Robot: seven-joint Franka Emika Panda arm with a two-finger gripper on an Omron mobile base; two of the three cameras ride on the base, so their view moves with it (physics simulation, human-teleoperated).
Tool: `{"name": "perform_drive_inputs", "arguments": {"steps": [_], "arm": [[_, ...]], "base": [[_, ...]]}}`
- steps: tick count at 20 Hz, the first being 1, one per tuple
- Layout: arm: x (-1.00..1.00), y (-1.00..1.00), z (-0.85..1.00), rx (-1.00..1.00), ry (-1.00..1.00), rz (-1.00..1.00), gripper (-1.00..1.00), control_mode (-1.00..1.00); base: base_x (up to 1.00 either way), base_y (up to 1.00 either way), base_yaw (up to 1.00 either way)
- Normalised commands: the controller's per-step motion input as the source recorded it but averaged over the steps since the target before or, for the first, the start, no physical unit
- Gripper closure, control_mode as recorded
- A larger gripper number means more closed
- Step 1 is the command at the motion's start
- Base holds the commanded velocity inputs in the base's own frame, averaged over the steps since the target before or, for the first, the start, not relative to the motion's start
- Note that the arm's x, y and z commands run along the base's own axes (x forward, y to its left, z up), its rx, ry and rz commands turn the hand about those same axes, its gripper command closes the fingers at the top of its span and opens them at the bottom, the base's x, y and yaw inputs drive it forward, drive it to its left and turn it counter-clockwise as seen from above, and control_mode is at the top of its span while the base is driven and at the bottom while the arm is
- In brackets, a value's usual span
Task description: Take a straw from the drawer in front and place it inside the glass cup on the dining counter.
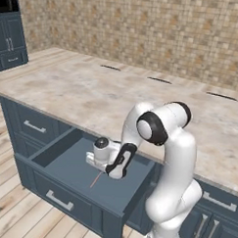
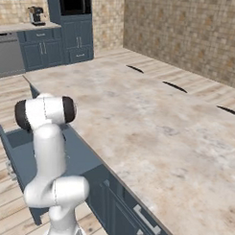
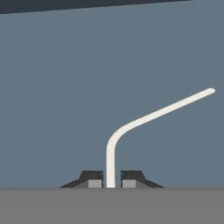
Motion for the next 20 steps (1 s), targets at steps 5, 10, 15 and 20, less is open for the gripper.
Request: {"name": "perform_drive_inputs", "arguments": {"steps": [5, 10, 15, 20], "arm": [[-0.45, 0.0, 1.0, 0.08, -0.06, 0.0, 1.0, -1.0], [-0.24, 0.0, 1.0, 0.13, 0.0, 0.0, 1.0, -1.0], [-0.01, 0.0, 1.0, 0.12, 0.0, 0.01, 1.0, -1.0], [0.12, 0.01, 1.0, 0.12, -0.01, 0.02, 1.0, -1.0]], "base": [[0.0, 0.0, 0.0], [0.0, 0.0, 0.0], [0.0, 0.0, 0.0], [0.0, 0.0, 0.0]]}}
